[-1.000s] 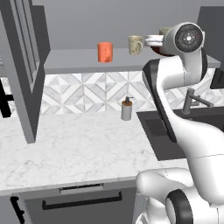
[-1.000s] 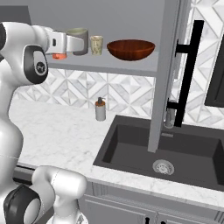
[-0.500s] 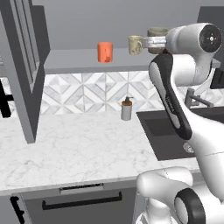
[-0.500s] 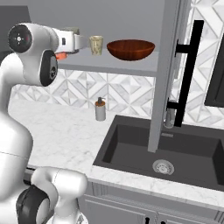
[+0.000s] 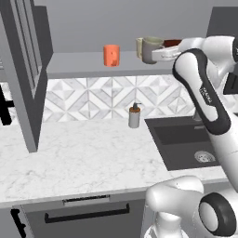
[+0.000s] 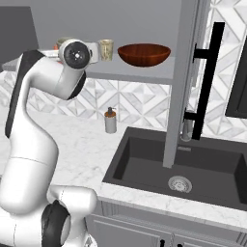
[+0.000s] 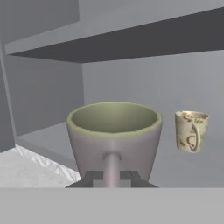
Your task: Gather all objects into one cabinet and sort the glasses and bowls to opposite sides.
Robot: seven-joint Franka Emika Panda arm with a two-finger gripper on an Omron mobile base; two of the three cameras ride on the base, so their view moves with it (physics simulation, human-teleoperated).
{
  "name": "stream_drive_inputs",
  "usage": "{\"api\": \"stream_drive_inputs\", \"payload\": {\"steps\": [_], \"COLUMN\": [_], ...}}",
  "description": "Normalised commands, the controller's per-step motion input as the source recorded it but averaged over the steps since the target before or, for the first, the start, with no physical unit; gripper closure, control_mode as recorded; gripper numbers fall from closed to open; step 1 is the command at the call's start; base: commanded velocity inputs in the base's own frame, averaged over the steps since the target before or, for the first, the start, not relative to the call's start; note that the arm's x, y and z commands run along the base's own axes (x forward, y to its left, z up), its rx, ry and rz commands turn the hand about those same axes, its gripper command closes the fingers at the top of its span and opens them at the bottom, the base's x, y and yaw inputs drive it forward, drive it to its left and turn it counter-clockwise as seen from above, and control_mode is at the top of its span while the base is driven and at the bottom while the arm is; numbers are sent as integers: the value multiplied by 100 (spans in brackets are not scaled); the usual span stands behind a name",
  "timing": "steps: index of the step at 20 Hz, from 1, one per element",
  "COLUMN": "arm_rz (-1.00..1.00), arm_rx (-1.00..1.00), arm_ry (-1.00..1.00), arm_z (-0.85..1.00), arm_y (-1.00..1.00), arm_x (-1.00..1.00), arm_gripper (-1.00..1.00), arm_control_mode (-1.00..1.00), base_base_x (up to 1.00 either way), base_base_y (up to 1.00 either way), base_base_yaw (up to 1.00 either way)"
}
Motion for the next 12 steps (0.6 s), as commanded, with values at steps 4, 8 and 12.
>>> {"api": "stream_drive_inputs", "payload": {"steps": [4,8,12], "arm_rz": [0,0,0], "arm_rx": [0,0,-1], "arm_ry": [0,0,0], "arm_z": [0,0,0], "arm_y": [3,21,47], "arm_x": [0,17,16], "arm_gripper": [100,100,100], "arm_control_mode": [-100,-100,-100], "base_base_x": [0,0,0], "base_base_y": [0,0,0], "base_base_yaw": [0,0,0]}}
